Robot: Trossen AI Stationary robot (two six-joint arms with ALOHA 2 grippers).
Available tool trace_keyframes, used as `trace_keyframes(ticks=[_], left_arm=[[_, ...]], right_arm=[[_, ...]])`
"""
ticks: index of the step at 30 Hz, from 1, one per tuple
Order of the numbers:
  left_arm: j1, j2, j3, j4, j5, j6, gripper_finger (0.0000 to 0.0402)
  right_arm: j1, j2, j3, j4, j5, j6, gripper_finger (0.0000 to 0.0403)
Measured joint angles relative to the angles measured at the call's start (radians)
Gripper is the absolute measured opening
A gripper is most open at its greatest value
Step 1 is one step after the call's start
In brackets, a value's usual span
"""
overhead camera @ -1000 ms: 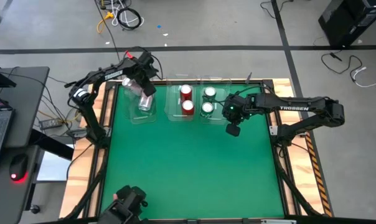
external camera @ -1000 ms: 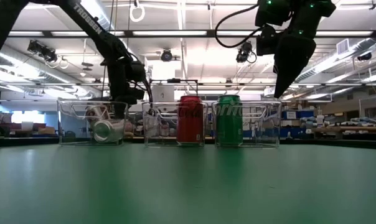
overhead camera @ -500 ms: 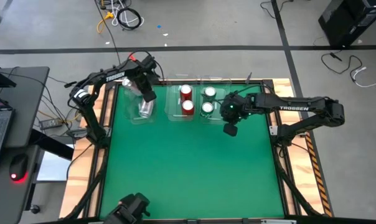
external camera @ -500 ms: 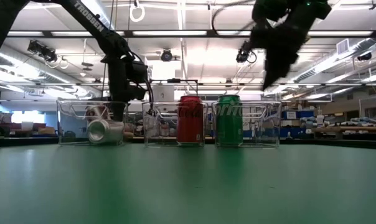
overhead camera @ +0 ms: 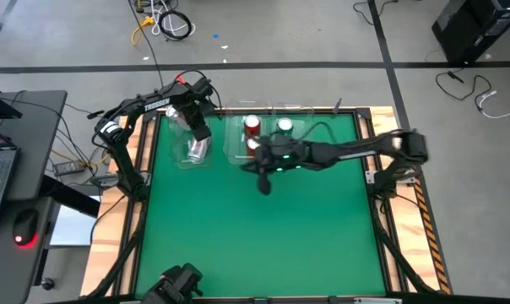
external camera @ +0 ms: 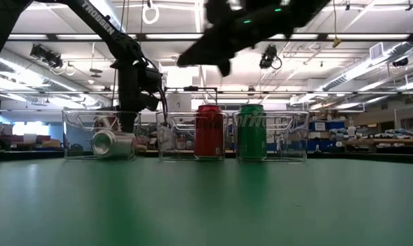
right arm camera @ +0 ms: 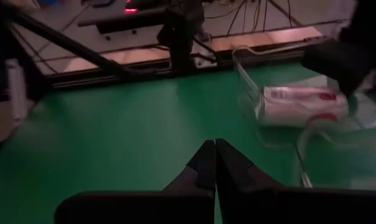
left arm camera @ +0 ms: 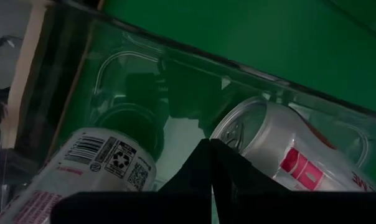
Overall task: Sort soda cans
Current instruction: Adjust the bottom red-silver soda can
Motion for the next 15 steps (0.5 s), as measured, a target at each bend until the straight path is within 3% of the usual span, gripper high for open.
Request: trace_keyframes(ticks=[8, 15], left_arm=[[0.0, 0.0, 0.0, 0.006, 0.028, 0.019, 0.0], [0.0, 0.0, 0.0, 0.01, 0.042, 0.038, 0.0]], right_arm=[[0.011, 0.278, 0.342, -0.149, 0.081, -0.066, 0.0], [0.01, 0.453, 0.545, -0.21, 0.121, -0.087, 0.0]])
